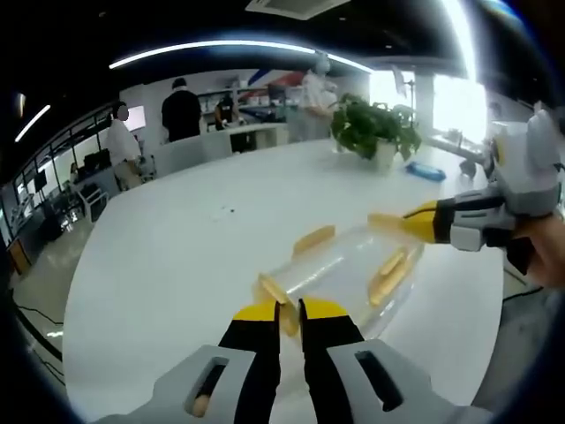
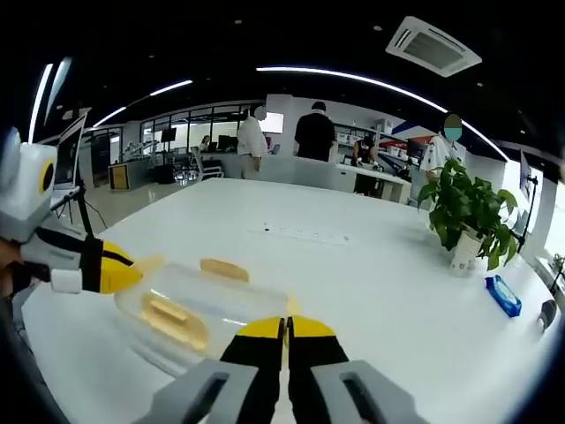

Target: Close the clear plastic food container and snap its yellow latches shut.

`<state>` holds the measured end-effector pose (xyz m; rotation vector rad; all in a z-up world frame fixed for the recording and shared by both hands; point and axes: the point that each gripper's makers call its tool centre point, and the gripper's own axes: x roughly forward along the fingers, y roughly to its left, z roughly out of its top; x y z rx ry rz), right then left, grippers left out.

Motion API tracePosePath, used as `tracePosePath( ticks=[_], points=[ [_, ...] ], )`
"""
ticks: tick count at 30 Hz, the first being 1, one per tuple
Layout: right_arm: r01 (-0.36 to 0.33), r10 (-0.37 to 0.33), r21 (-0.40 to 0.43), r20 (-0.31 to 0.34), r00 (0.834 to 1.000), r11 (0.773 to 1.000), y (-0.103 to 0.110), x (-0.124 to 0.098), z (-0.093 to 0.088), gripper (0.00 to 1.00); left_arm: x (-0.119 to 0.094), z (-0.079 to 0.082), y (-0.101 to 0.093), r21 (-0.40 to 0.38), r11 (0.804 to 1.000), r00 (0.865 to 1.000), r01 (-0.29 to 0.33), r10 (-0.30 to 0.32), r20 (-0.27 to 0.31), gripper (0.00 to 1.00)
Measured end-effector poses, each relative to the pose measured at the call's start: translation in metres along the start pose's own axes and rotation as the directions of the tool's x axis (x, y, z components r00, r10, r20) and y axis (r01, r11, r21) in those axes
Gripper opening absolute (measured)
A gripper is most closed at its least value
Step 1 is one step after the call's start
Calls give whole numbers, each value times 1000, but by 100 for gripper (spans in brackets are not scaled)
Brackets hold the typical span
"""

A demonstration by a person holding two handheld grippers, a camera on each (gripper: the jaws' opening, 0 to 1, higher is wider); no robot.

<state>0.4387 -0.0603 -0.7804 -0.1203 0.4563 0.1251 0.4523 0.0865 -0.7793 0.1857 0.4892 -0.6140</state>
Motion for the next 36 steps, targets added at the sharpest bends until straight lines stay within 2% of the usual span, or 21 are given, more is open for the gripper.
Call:
tracePosePath(
  ticks=[6,11,14,17,26,33,36],
  points=[
    [-6,6,-2,-12,1000,1000,1,-3,-7,0,-5,-7,-4,-8,1000,1000,-6,6,-12,4],
    [-13,14,4,-38,999,1000,2,-6,-19,0,-9,-20,-7,-32,999,999,-8,7,-41,3],
    [-14,14,0,-40,999,1000,2,-8,-21,0,-14,-25,-9,-31,999,999,-16,15,-47,1],
    [-18,18,2,-41,999,1000,2,-7,-20,0,-16,-25,-9,-54,998,999,-11,9,-42,1],
    [-24,23,-16,-28,999,1000,5,-8,-14,0,-20,-20,-7,-47,999,999,-16,14,-33,1],
    [-31,30,-25,-33,999,999,8,-9,-17,0,-24,-25,-8,-42,999,998,-15,13,-54,1],
    [-40,39,-34,-40,998,999,12,-10,-22,0,-26,-33,-9,-50,999,997,-16,12,-80,1]
  ],
)
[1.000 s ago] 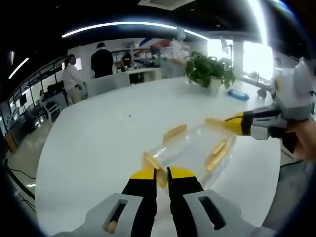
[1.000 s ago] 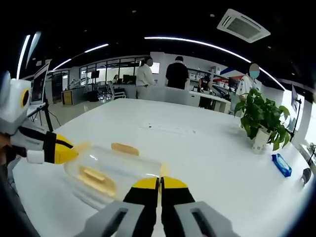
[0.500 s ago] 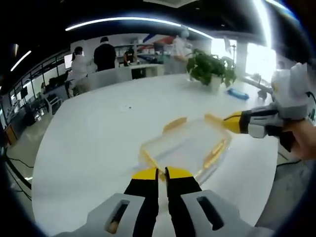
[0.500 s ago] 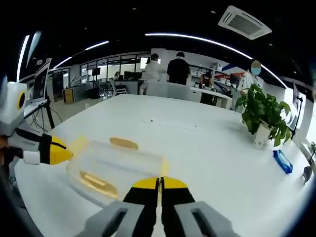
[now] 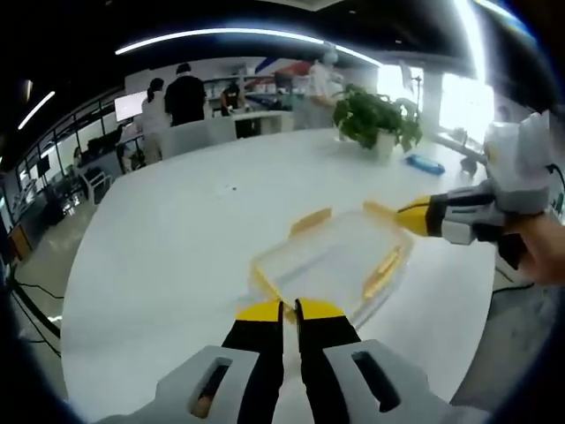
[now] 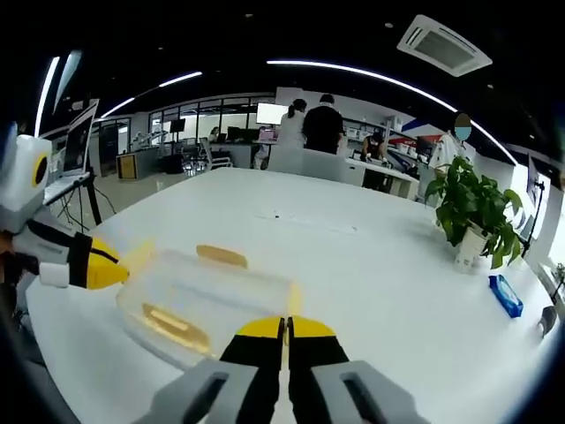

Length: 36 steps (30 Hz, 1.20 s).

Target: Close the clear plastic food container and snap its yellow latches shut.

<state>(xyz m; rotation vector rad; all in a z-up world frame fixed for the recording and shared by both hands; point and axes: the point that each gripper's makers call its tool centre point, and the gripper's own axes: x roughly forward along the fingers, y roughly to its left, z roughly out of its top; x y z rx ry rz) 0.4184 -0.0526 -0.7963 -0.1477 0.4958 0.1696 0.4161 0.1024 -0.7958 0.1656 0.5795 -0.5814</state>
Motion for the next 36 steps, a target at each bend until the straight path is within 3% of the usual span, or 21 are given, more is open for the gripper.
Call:
tracePosePath(
  ticks=[13,20,25,29,36],
  points=[
    [-15,16,3,-12,1000,1000,1,2,0,0,-1,-4,3,-55,998,1000,-7,6,-8,2],
    [-23,24,19,-20,1000,1000,1,11,5,4,3,8,15,-87,996,999,-21,24,30,18],
    [-27,27,9,-14,1000,1000,3,18,11,3,11,10,15,-99,995,1000,-13,15,26,16],
    [-28,29,10,-18,999,1000,2,20,11,2,13,12,11,-119,993,999,-5,9,31,9],
    [-33,33,8,-12,999,999,2,21,12,1,15,11,10,-150,989,1000,2,2,22,9]
  ],
)
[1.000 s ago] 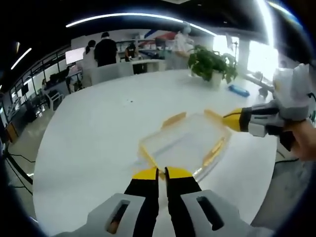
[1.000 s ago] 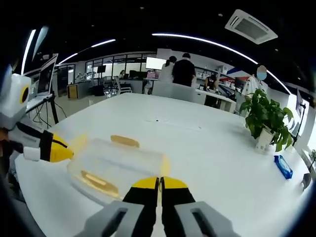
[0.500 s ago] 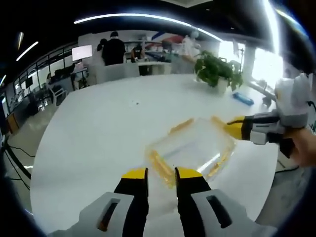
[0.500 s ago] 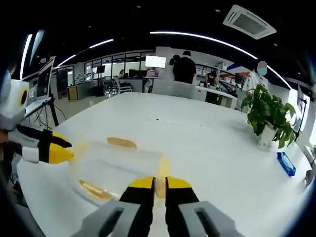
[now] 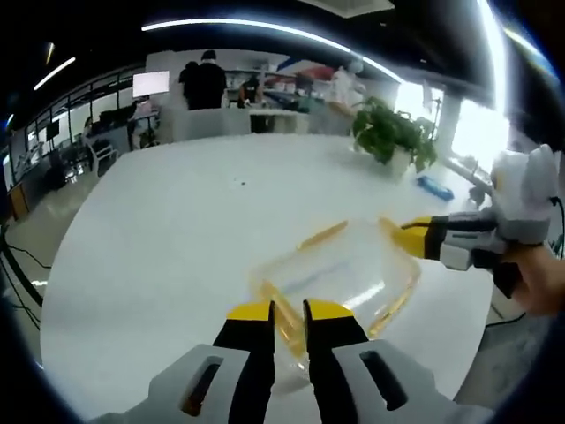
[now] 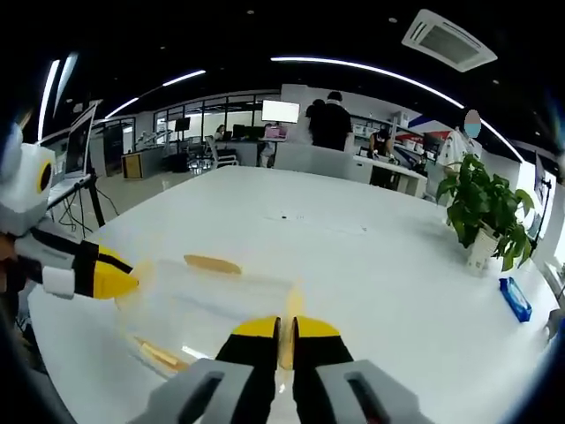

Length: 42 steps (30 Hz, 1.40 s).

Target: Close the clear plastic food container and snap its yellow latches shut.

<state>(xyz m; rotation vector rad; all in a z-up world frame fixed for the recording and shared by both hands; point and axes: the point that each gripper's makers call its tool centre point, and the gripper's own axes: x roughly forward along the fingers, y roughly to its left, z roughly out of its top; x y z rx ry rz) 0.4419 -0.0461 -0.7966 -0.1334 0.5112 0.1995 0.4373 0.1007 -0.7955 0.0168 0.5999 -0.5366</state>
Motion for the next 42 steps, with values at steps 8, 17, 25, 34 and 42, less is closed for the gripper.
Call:
tracePosePath(
  ticks=[8,17,25,34,42],
  points=[
    [14,-15,22,24,1000,1000,-8,-3,8,0,-7,3,2,-2,1000,1000,0,0,15,4],
    [5,-6,29,11,1000,1000,-6,-3,7,0,-9,-2,1,-1,1000,1000,2,-2,-1,3],
    [6,-6,51,5,1000,999,-5,-8,9,0,-15,6,1,-5,1000,1000,3,-3,13,3],
    [1,-1,75,-1,1000,997,-1,-16,12,0,-24,12,2,-23,1000,1000,3,-2,20,3],
    [-3,6,78,-39,999,997,4,-17,4,0,-23,5,3,-33,999,1000,4,-5,-7,3]
  ],
)
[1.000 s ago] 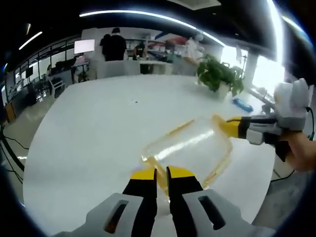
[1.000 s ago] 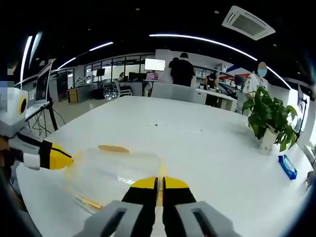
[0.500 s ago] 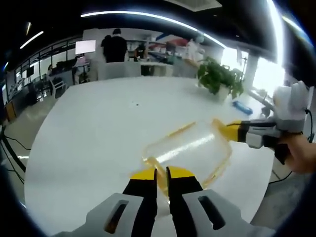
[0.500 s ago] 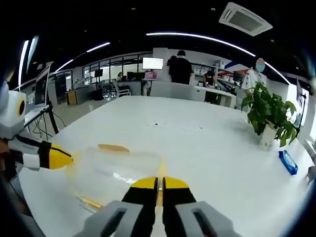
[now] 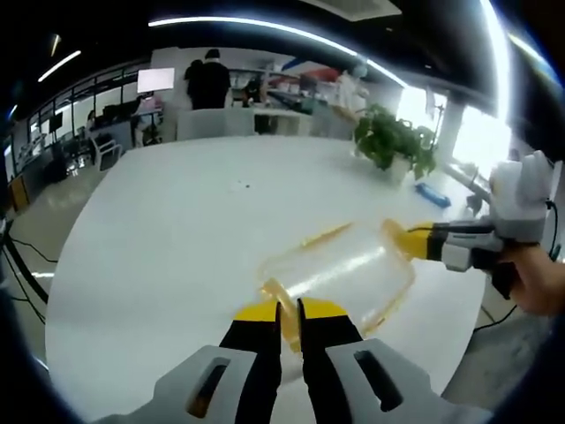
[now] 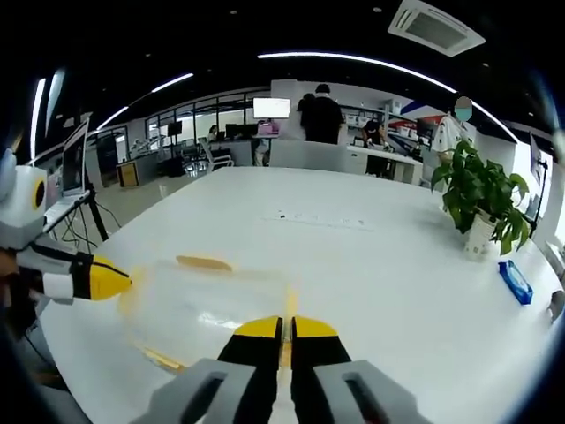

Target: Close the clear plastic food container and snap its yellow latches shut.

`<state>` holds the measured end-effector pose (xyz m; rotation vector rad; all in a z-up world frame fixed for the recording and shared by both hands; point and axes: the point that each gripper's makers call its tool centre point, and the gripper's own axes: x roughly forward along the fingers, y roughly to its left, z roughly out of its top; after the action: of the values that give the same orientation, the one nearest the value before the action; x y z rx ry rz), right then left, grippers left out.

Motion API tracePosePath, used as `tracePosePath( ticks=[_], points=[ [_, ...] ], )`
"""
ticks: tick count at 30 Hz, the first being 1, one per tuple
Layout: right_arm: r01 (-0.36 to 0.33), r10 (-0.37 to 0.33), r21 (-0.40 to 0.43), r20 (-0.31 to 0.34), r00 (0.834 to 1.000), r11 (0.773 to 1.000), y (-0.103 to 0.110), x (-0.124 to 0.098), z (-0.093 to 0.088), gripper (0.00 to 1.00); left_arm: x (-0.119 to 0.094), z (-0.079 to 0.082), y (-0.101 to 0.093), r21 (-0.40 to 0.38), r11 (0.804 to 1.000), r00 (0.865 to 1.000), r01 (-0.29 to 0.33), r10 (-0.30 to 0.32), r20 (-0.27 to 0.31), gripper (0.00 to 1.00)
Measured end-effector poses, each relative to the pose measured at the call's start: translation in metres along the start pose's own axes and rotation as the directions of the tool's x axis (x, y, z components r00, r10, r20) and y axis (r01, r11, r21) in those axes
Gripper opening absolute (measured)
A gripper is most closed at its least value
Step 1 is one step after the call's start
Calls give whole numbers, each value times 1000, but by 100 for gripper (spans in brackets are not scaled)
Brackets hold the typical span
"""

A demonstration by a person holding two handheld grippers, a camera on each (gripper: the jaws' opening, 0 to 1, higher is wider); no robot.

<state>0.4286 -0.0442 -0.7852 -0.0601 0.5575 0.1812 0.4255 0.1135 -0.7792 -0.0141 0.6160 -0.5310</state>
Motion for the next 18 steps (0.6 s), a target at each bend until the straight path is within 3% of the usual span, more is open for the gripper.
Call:
tracePosePath(
  ticks=[18],
  points=[
    [-2,2,9,-44,999,1000,1,10,-11,0,15,-3,1,-51,998,1000,21,-22,-13,4]
  ],
)
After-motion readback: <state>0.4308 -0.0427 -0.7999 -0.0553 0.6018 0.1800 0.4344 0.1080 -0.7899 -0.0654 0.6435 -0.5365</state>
